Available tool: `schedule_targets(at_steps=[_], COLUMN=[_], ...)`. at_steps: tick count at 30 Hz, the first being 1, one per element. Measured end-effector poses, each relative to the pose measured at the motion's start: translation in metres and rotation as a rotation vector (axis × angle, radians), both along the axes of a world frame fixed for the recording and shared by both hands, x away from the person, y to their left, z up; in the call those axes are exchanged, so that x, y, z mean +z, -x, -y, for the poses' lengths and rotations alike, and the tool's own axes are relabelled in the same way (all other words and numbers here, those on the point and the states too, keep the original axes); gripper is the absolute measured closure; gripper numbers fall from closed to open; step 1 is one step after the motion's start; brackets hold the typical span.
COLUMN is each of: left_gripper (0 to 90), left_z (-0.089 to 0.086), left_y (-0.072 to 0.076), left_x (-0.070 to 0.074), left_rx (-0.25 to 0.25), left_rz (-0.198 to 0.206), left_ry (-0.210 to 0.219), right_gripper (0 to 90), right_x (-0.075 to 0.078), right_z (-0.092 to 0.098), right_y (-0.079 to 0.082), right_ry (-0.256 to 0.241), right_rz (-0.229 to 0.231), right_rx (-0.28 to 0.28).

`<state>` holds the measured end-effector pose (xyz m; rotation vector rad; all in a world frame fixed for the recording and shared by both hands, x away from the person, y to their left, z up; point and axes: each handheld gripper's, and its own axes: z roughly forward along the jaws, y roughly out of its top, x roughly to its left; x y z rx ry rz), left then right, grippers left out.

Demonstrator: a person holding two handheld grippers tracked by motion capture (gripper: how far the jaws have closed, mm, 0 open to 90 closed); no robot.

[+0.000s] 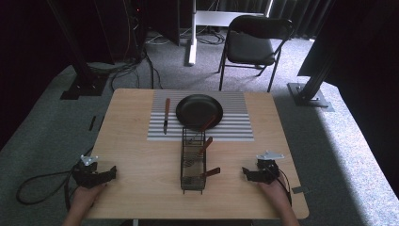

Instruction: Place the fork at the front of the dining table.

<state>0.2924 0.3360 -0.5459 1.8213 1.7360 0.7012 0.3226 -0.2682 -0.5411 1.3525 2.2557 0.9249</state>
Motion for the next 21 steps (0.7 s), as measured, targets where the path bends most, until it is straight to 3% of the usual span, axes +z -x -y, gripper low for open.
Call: schedule_targets(at_steps=[10, 21], left_gripper=[1.2, 1.2], left_z=[0.000, 0.000], left_y=[0.000, 0.000], left_x=[0.000, 0.000], left_rx=[0.000, 0.000], left_rz=[0.000, 0.000], left_ry=[0.000, 0.000], right_gripper=[18.7, 19.2], right_x=[0.025, 0.053], right_z=[-0.013, -0.032], right_y=[-0.007, -0.021], right_ry=[-0.083, -0.132], right_rz=[0.024, 0.050], right_rx=[0.034, 0.085])
